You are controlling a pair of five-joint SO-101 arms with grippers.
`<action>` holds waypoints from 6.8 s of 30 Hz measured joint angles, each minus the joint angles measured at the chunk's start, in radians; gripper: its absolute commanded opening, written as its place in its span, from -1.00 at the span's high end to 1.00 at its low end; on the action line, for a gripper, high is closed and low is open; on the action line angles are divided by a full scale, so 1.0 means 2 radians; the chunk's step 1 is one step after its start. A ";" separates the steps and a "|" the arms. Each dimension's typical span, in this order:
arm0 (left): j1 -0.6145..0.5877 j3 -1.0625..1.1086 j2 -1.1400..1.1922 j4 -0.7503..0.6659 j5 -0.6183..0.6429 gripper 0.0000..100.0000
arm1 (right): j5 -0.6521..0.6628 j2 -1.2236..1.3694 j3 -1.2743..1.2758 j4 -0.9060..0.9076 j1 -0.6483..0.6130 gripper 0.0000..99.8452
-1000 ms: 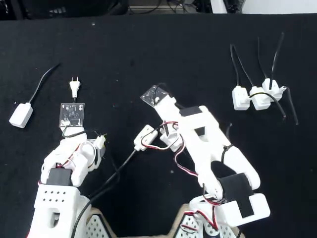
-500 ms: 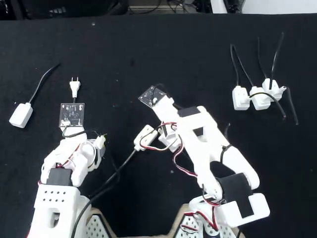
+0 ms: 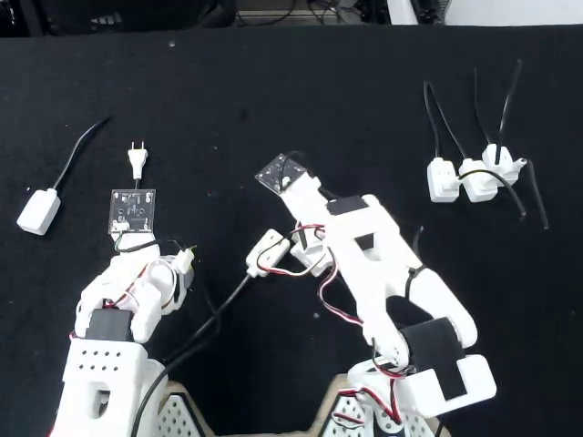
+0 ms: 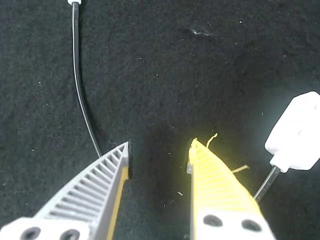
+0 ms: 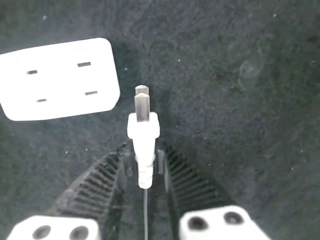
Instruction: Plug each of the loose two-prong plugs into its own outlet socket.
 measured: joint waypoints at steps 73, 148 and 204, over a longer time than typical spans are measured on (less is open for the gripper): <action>0.127 0.002 -0.005 -0.098 0.005 0.60 | -0.148 -0.298 0.256 -0.255 -0.190 0.98; 0.125 0.025 -0.007 -0.101 0.002 0.60 | -0.269 -0.390 0.298 -0.250 -0.195 0.98; 0.125 0.025 -0.008 -0.101 0.002 0.60 | -0.269 -0.390 0.298 -0.250 -0.195 0.98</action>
